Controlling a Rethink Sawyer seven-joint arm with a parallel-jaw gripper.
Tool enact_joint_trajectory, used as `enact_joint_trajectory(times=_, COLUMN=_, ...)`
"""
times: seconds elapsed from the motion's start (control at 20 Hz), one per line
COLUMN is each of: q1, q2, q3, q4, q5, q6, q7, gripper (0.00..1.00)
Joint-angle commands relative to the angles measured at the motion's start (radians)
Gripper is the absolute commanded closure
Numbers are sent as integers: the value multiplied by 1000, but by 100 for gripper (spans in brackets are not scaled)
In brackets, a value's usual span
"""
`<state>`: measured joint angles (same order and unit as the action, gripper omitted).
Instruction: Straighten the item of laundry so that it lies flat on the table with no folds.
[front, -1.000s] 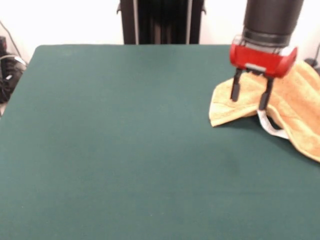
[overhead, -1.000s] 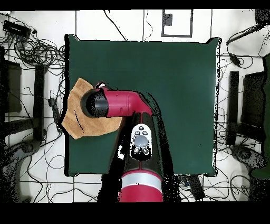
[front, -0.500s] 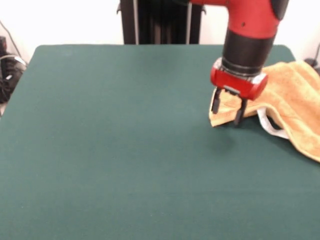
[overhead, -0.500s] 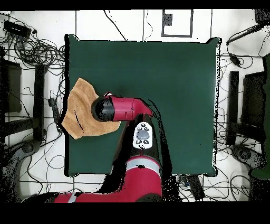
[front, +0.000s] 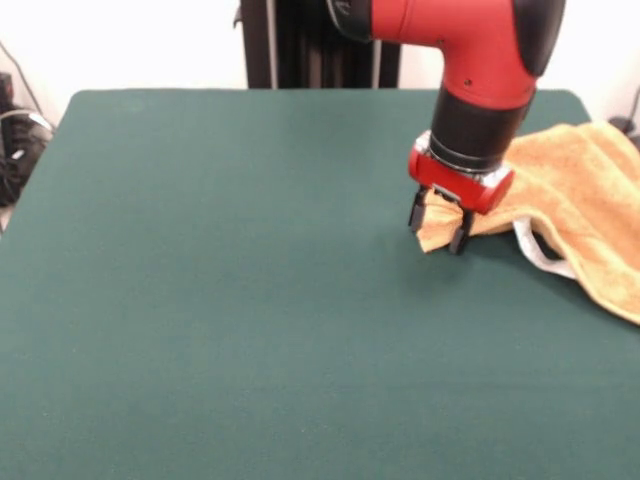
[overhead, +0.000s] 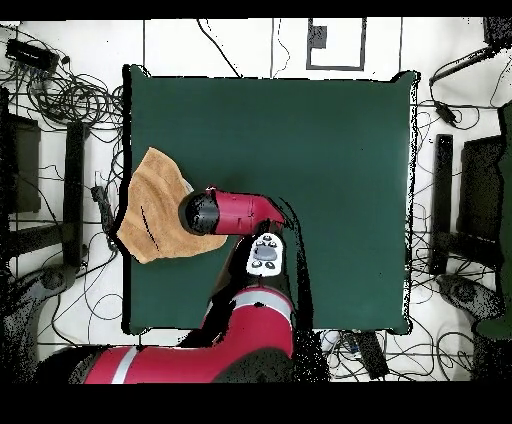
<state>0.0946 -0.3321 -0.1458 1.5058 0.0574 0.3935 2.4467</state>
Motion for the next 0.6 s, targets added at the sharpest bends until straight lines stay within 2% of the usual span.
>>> enact_joint_trajectory(times=0.05, q1=37, q2=82, q3=39, q4=92, q5=99, q6=86, q7=230, gripper=0)
enact_joint_trajectory(times=0.35, q1=67, q2=129, q3=33, q4=70, q5=150, q6=30, q7=250, gripper=0)
enact_joint_trajectory(times=0.5, q1=70, q2=137, q3=27, q4=66, q5=148, q6=3, q7=211, gripper=0)
enact_joint_trajectory(times=0.55, q1=72, q2=139, q3=24, q4=64, q5=139, q6=-18, q7=184, gripper=100)
enact_joint_trajectory(times=0.6, q1=76, q2=140, q3=15, q4=59, q5=126, q6=-40, q7=173, gripper=100)
